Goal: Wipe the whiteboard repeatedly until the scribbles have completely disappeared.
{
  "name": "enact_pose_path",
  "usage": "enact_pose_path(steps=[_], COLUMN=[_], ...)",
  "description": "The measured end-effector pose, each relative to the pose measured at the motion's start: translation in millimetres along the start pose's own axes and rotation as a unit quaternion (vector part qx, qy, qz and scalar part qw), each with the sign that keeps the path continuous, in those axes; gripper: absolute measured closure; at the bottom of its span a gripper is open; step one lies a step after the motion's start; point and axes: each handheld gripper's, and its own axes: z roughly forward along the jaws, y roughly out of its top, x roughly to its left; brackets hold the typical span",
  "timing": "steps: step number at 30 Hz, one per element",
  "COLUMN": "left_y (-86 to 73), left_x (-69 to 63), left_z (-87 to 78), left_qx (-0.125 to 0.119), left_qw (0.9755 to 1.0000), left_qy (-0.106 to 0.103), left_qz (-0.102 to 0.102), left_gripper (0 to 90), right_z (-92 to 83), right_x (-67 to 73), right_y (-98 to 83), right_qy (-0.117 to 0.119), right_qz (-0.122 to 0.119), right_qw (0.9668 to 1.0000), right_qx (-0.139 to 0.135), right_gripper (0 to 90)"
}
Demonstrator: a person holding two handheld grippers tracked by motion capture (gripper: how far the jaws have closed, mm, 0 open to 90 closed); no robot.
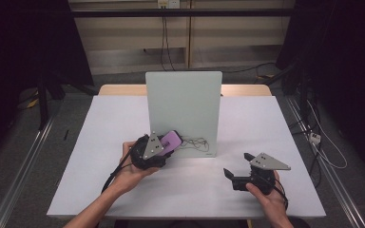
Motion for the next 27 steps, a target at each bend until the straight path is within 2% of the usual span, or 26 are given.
enact_pose_path(steps=[3, 6, 9, 27], left_y=[0.2, 0.7, 1.4, 12.6], left_x=[-2.2, -4.9, -5.6, -17.7], left_z=[2.7, 5.9, 7.9, 26.1], left_qx=[-0.001, -0.003, -0.005, 0.009], left_qw=[1.0, 1.0, 0.9999, 0.999], left_qy=[-0.005, -0.003, -0.011, -0.04], left_qz=[-0.003, 0.005, -0.006, 0.015], left_gripper=[41.2, 41.2, 41.1, 41.0], right_z=[-0.2, -0.4, -0.3, -0.1], right_x=[0.1, 0.2, 0.4, 1.0], right_y=[0.1, 0.1, 0.1, 0.0], right_qy=[0.0, 0.0, 0.001, -0.004], right_qz=[0.001, 0.001, 0.0, 0.002], right_qw=[1.0, 1.0, 1.0, 1.0], right_qx=[0.0, -0.002, -0.002, 0.003], right_gripper=[6.6, 6.6, 6.7, 7.0])
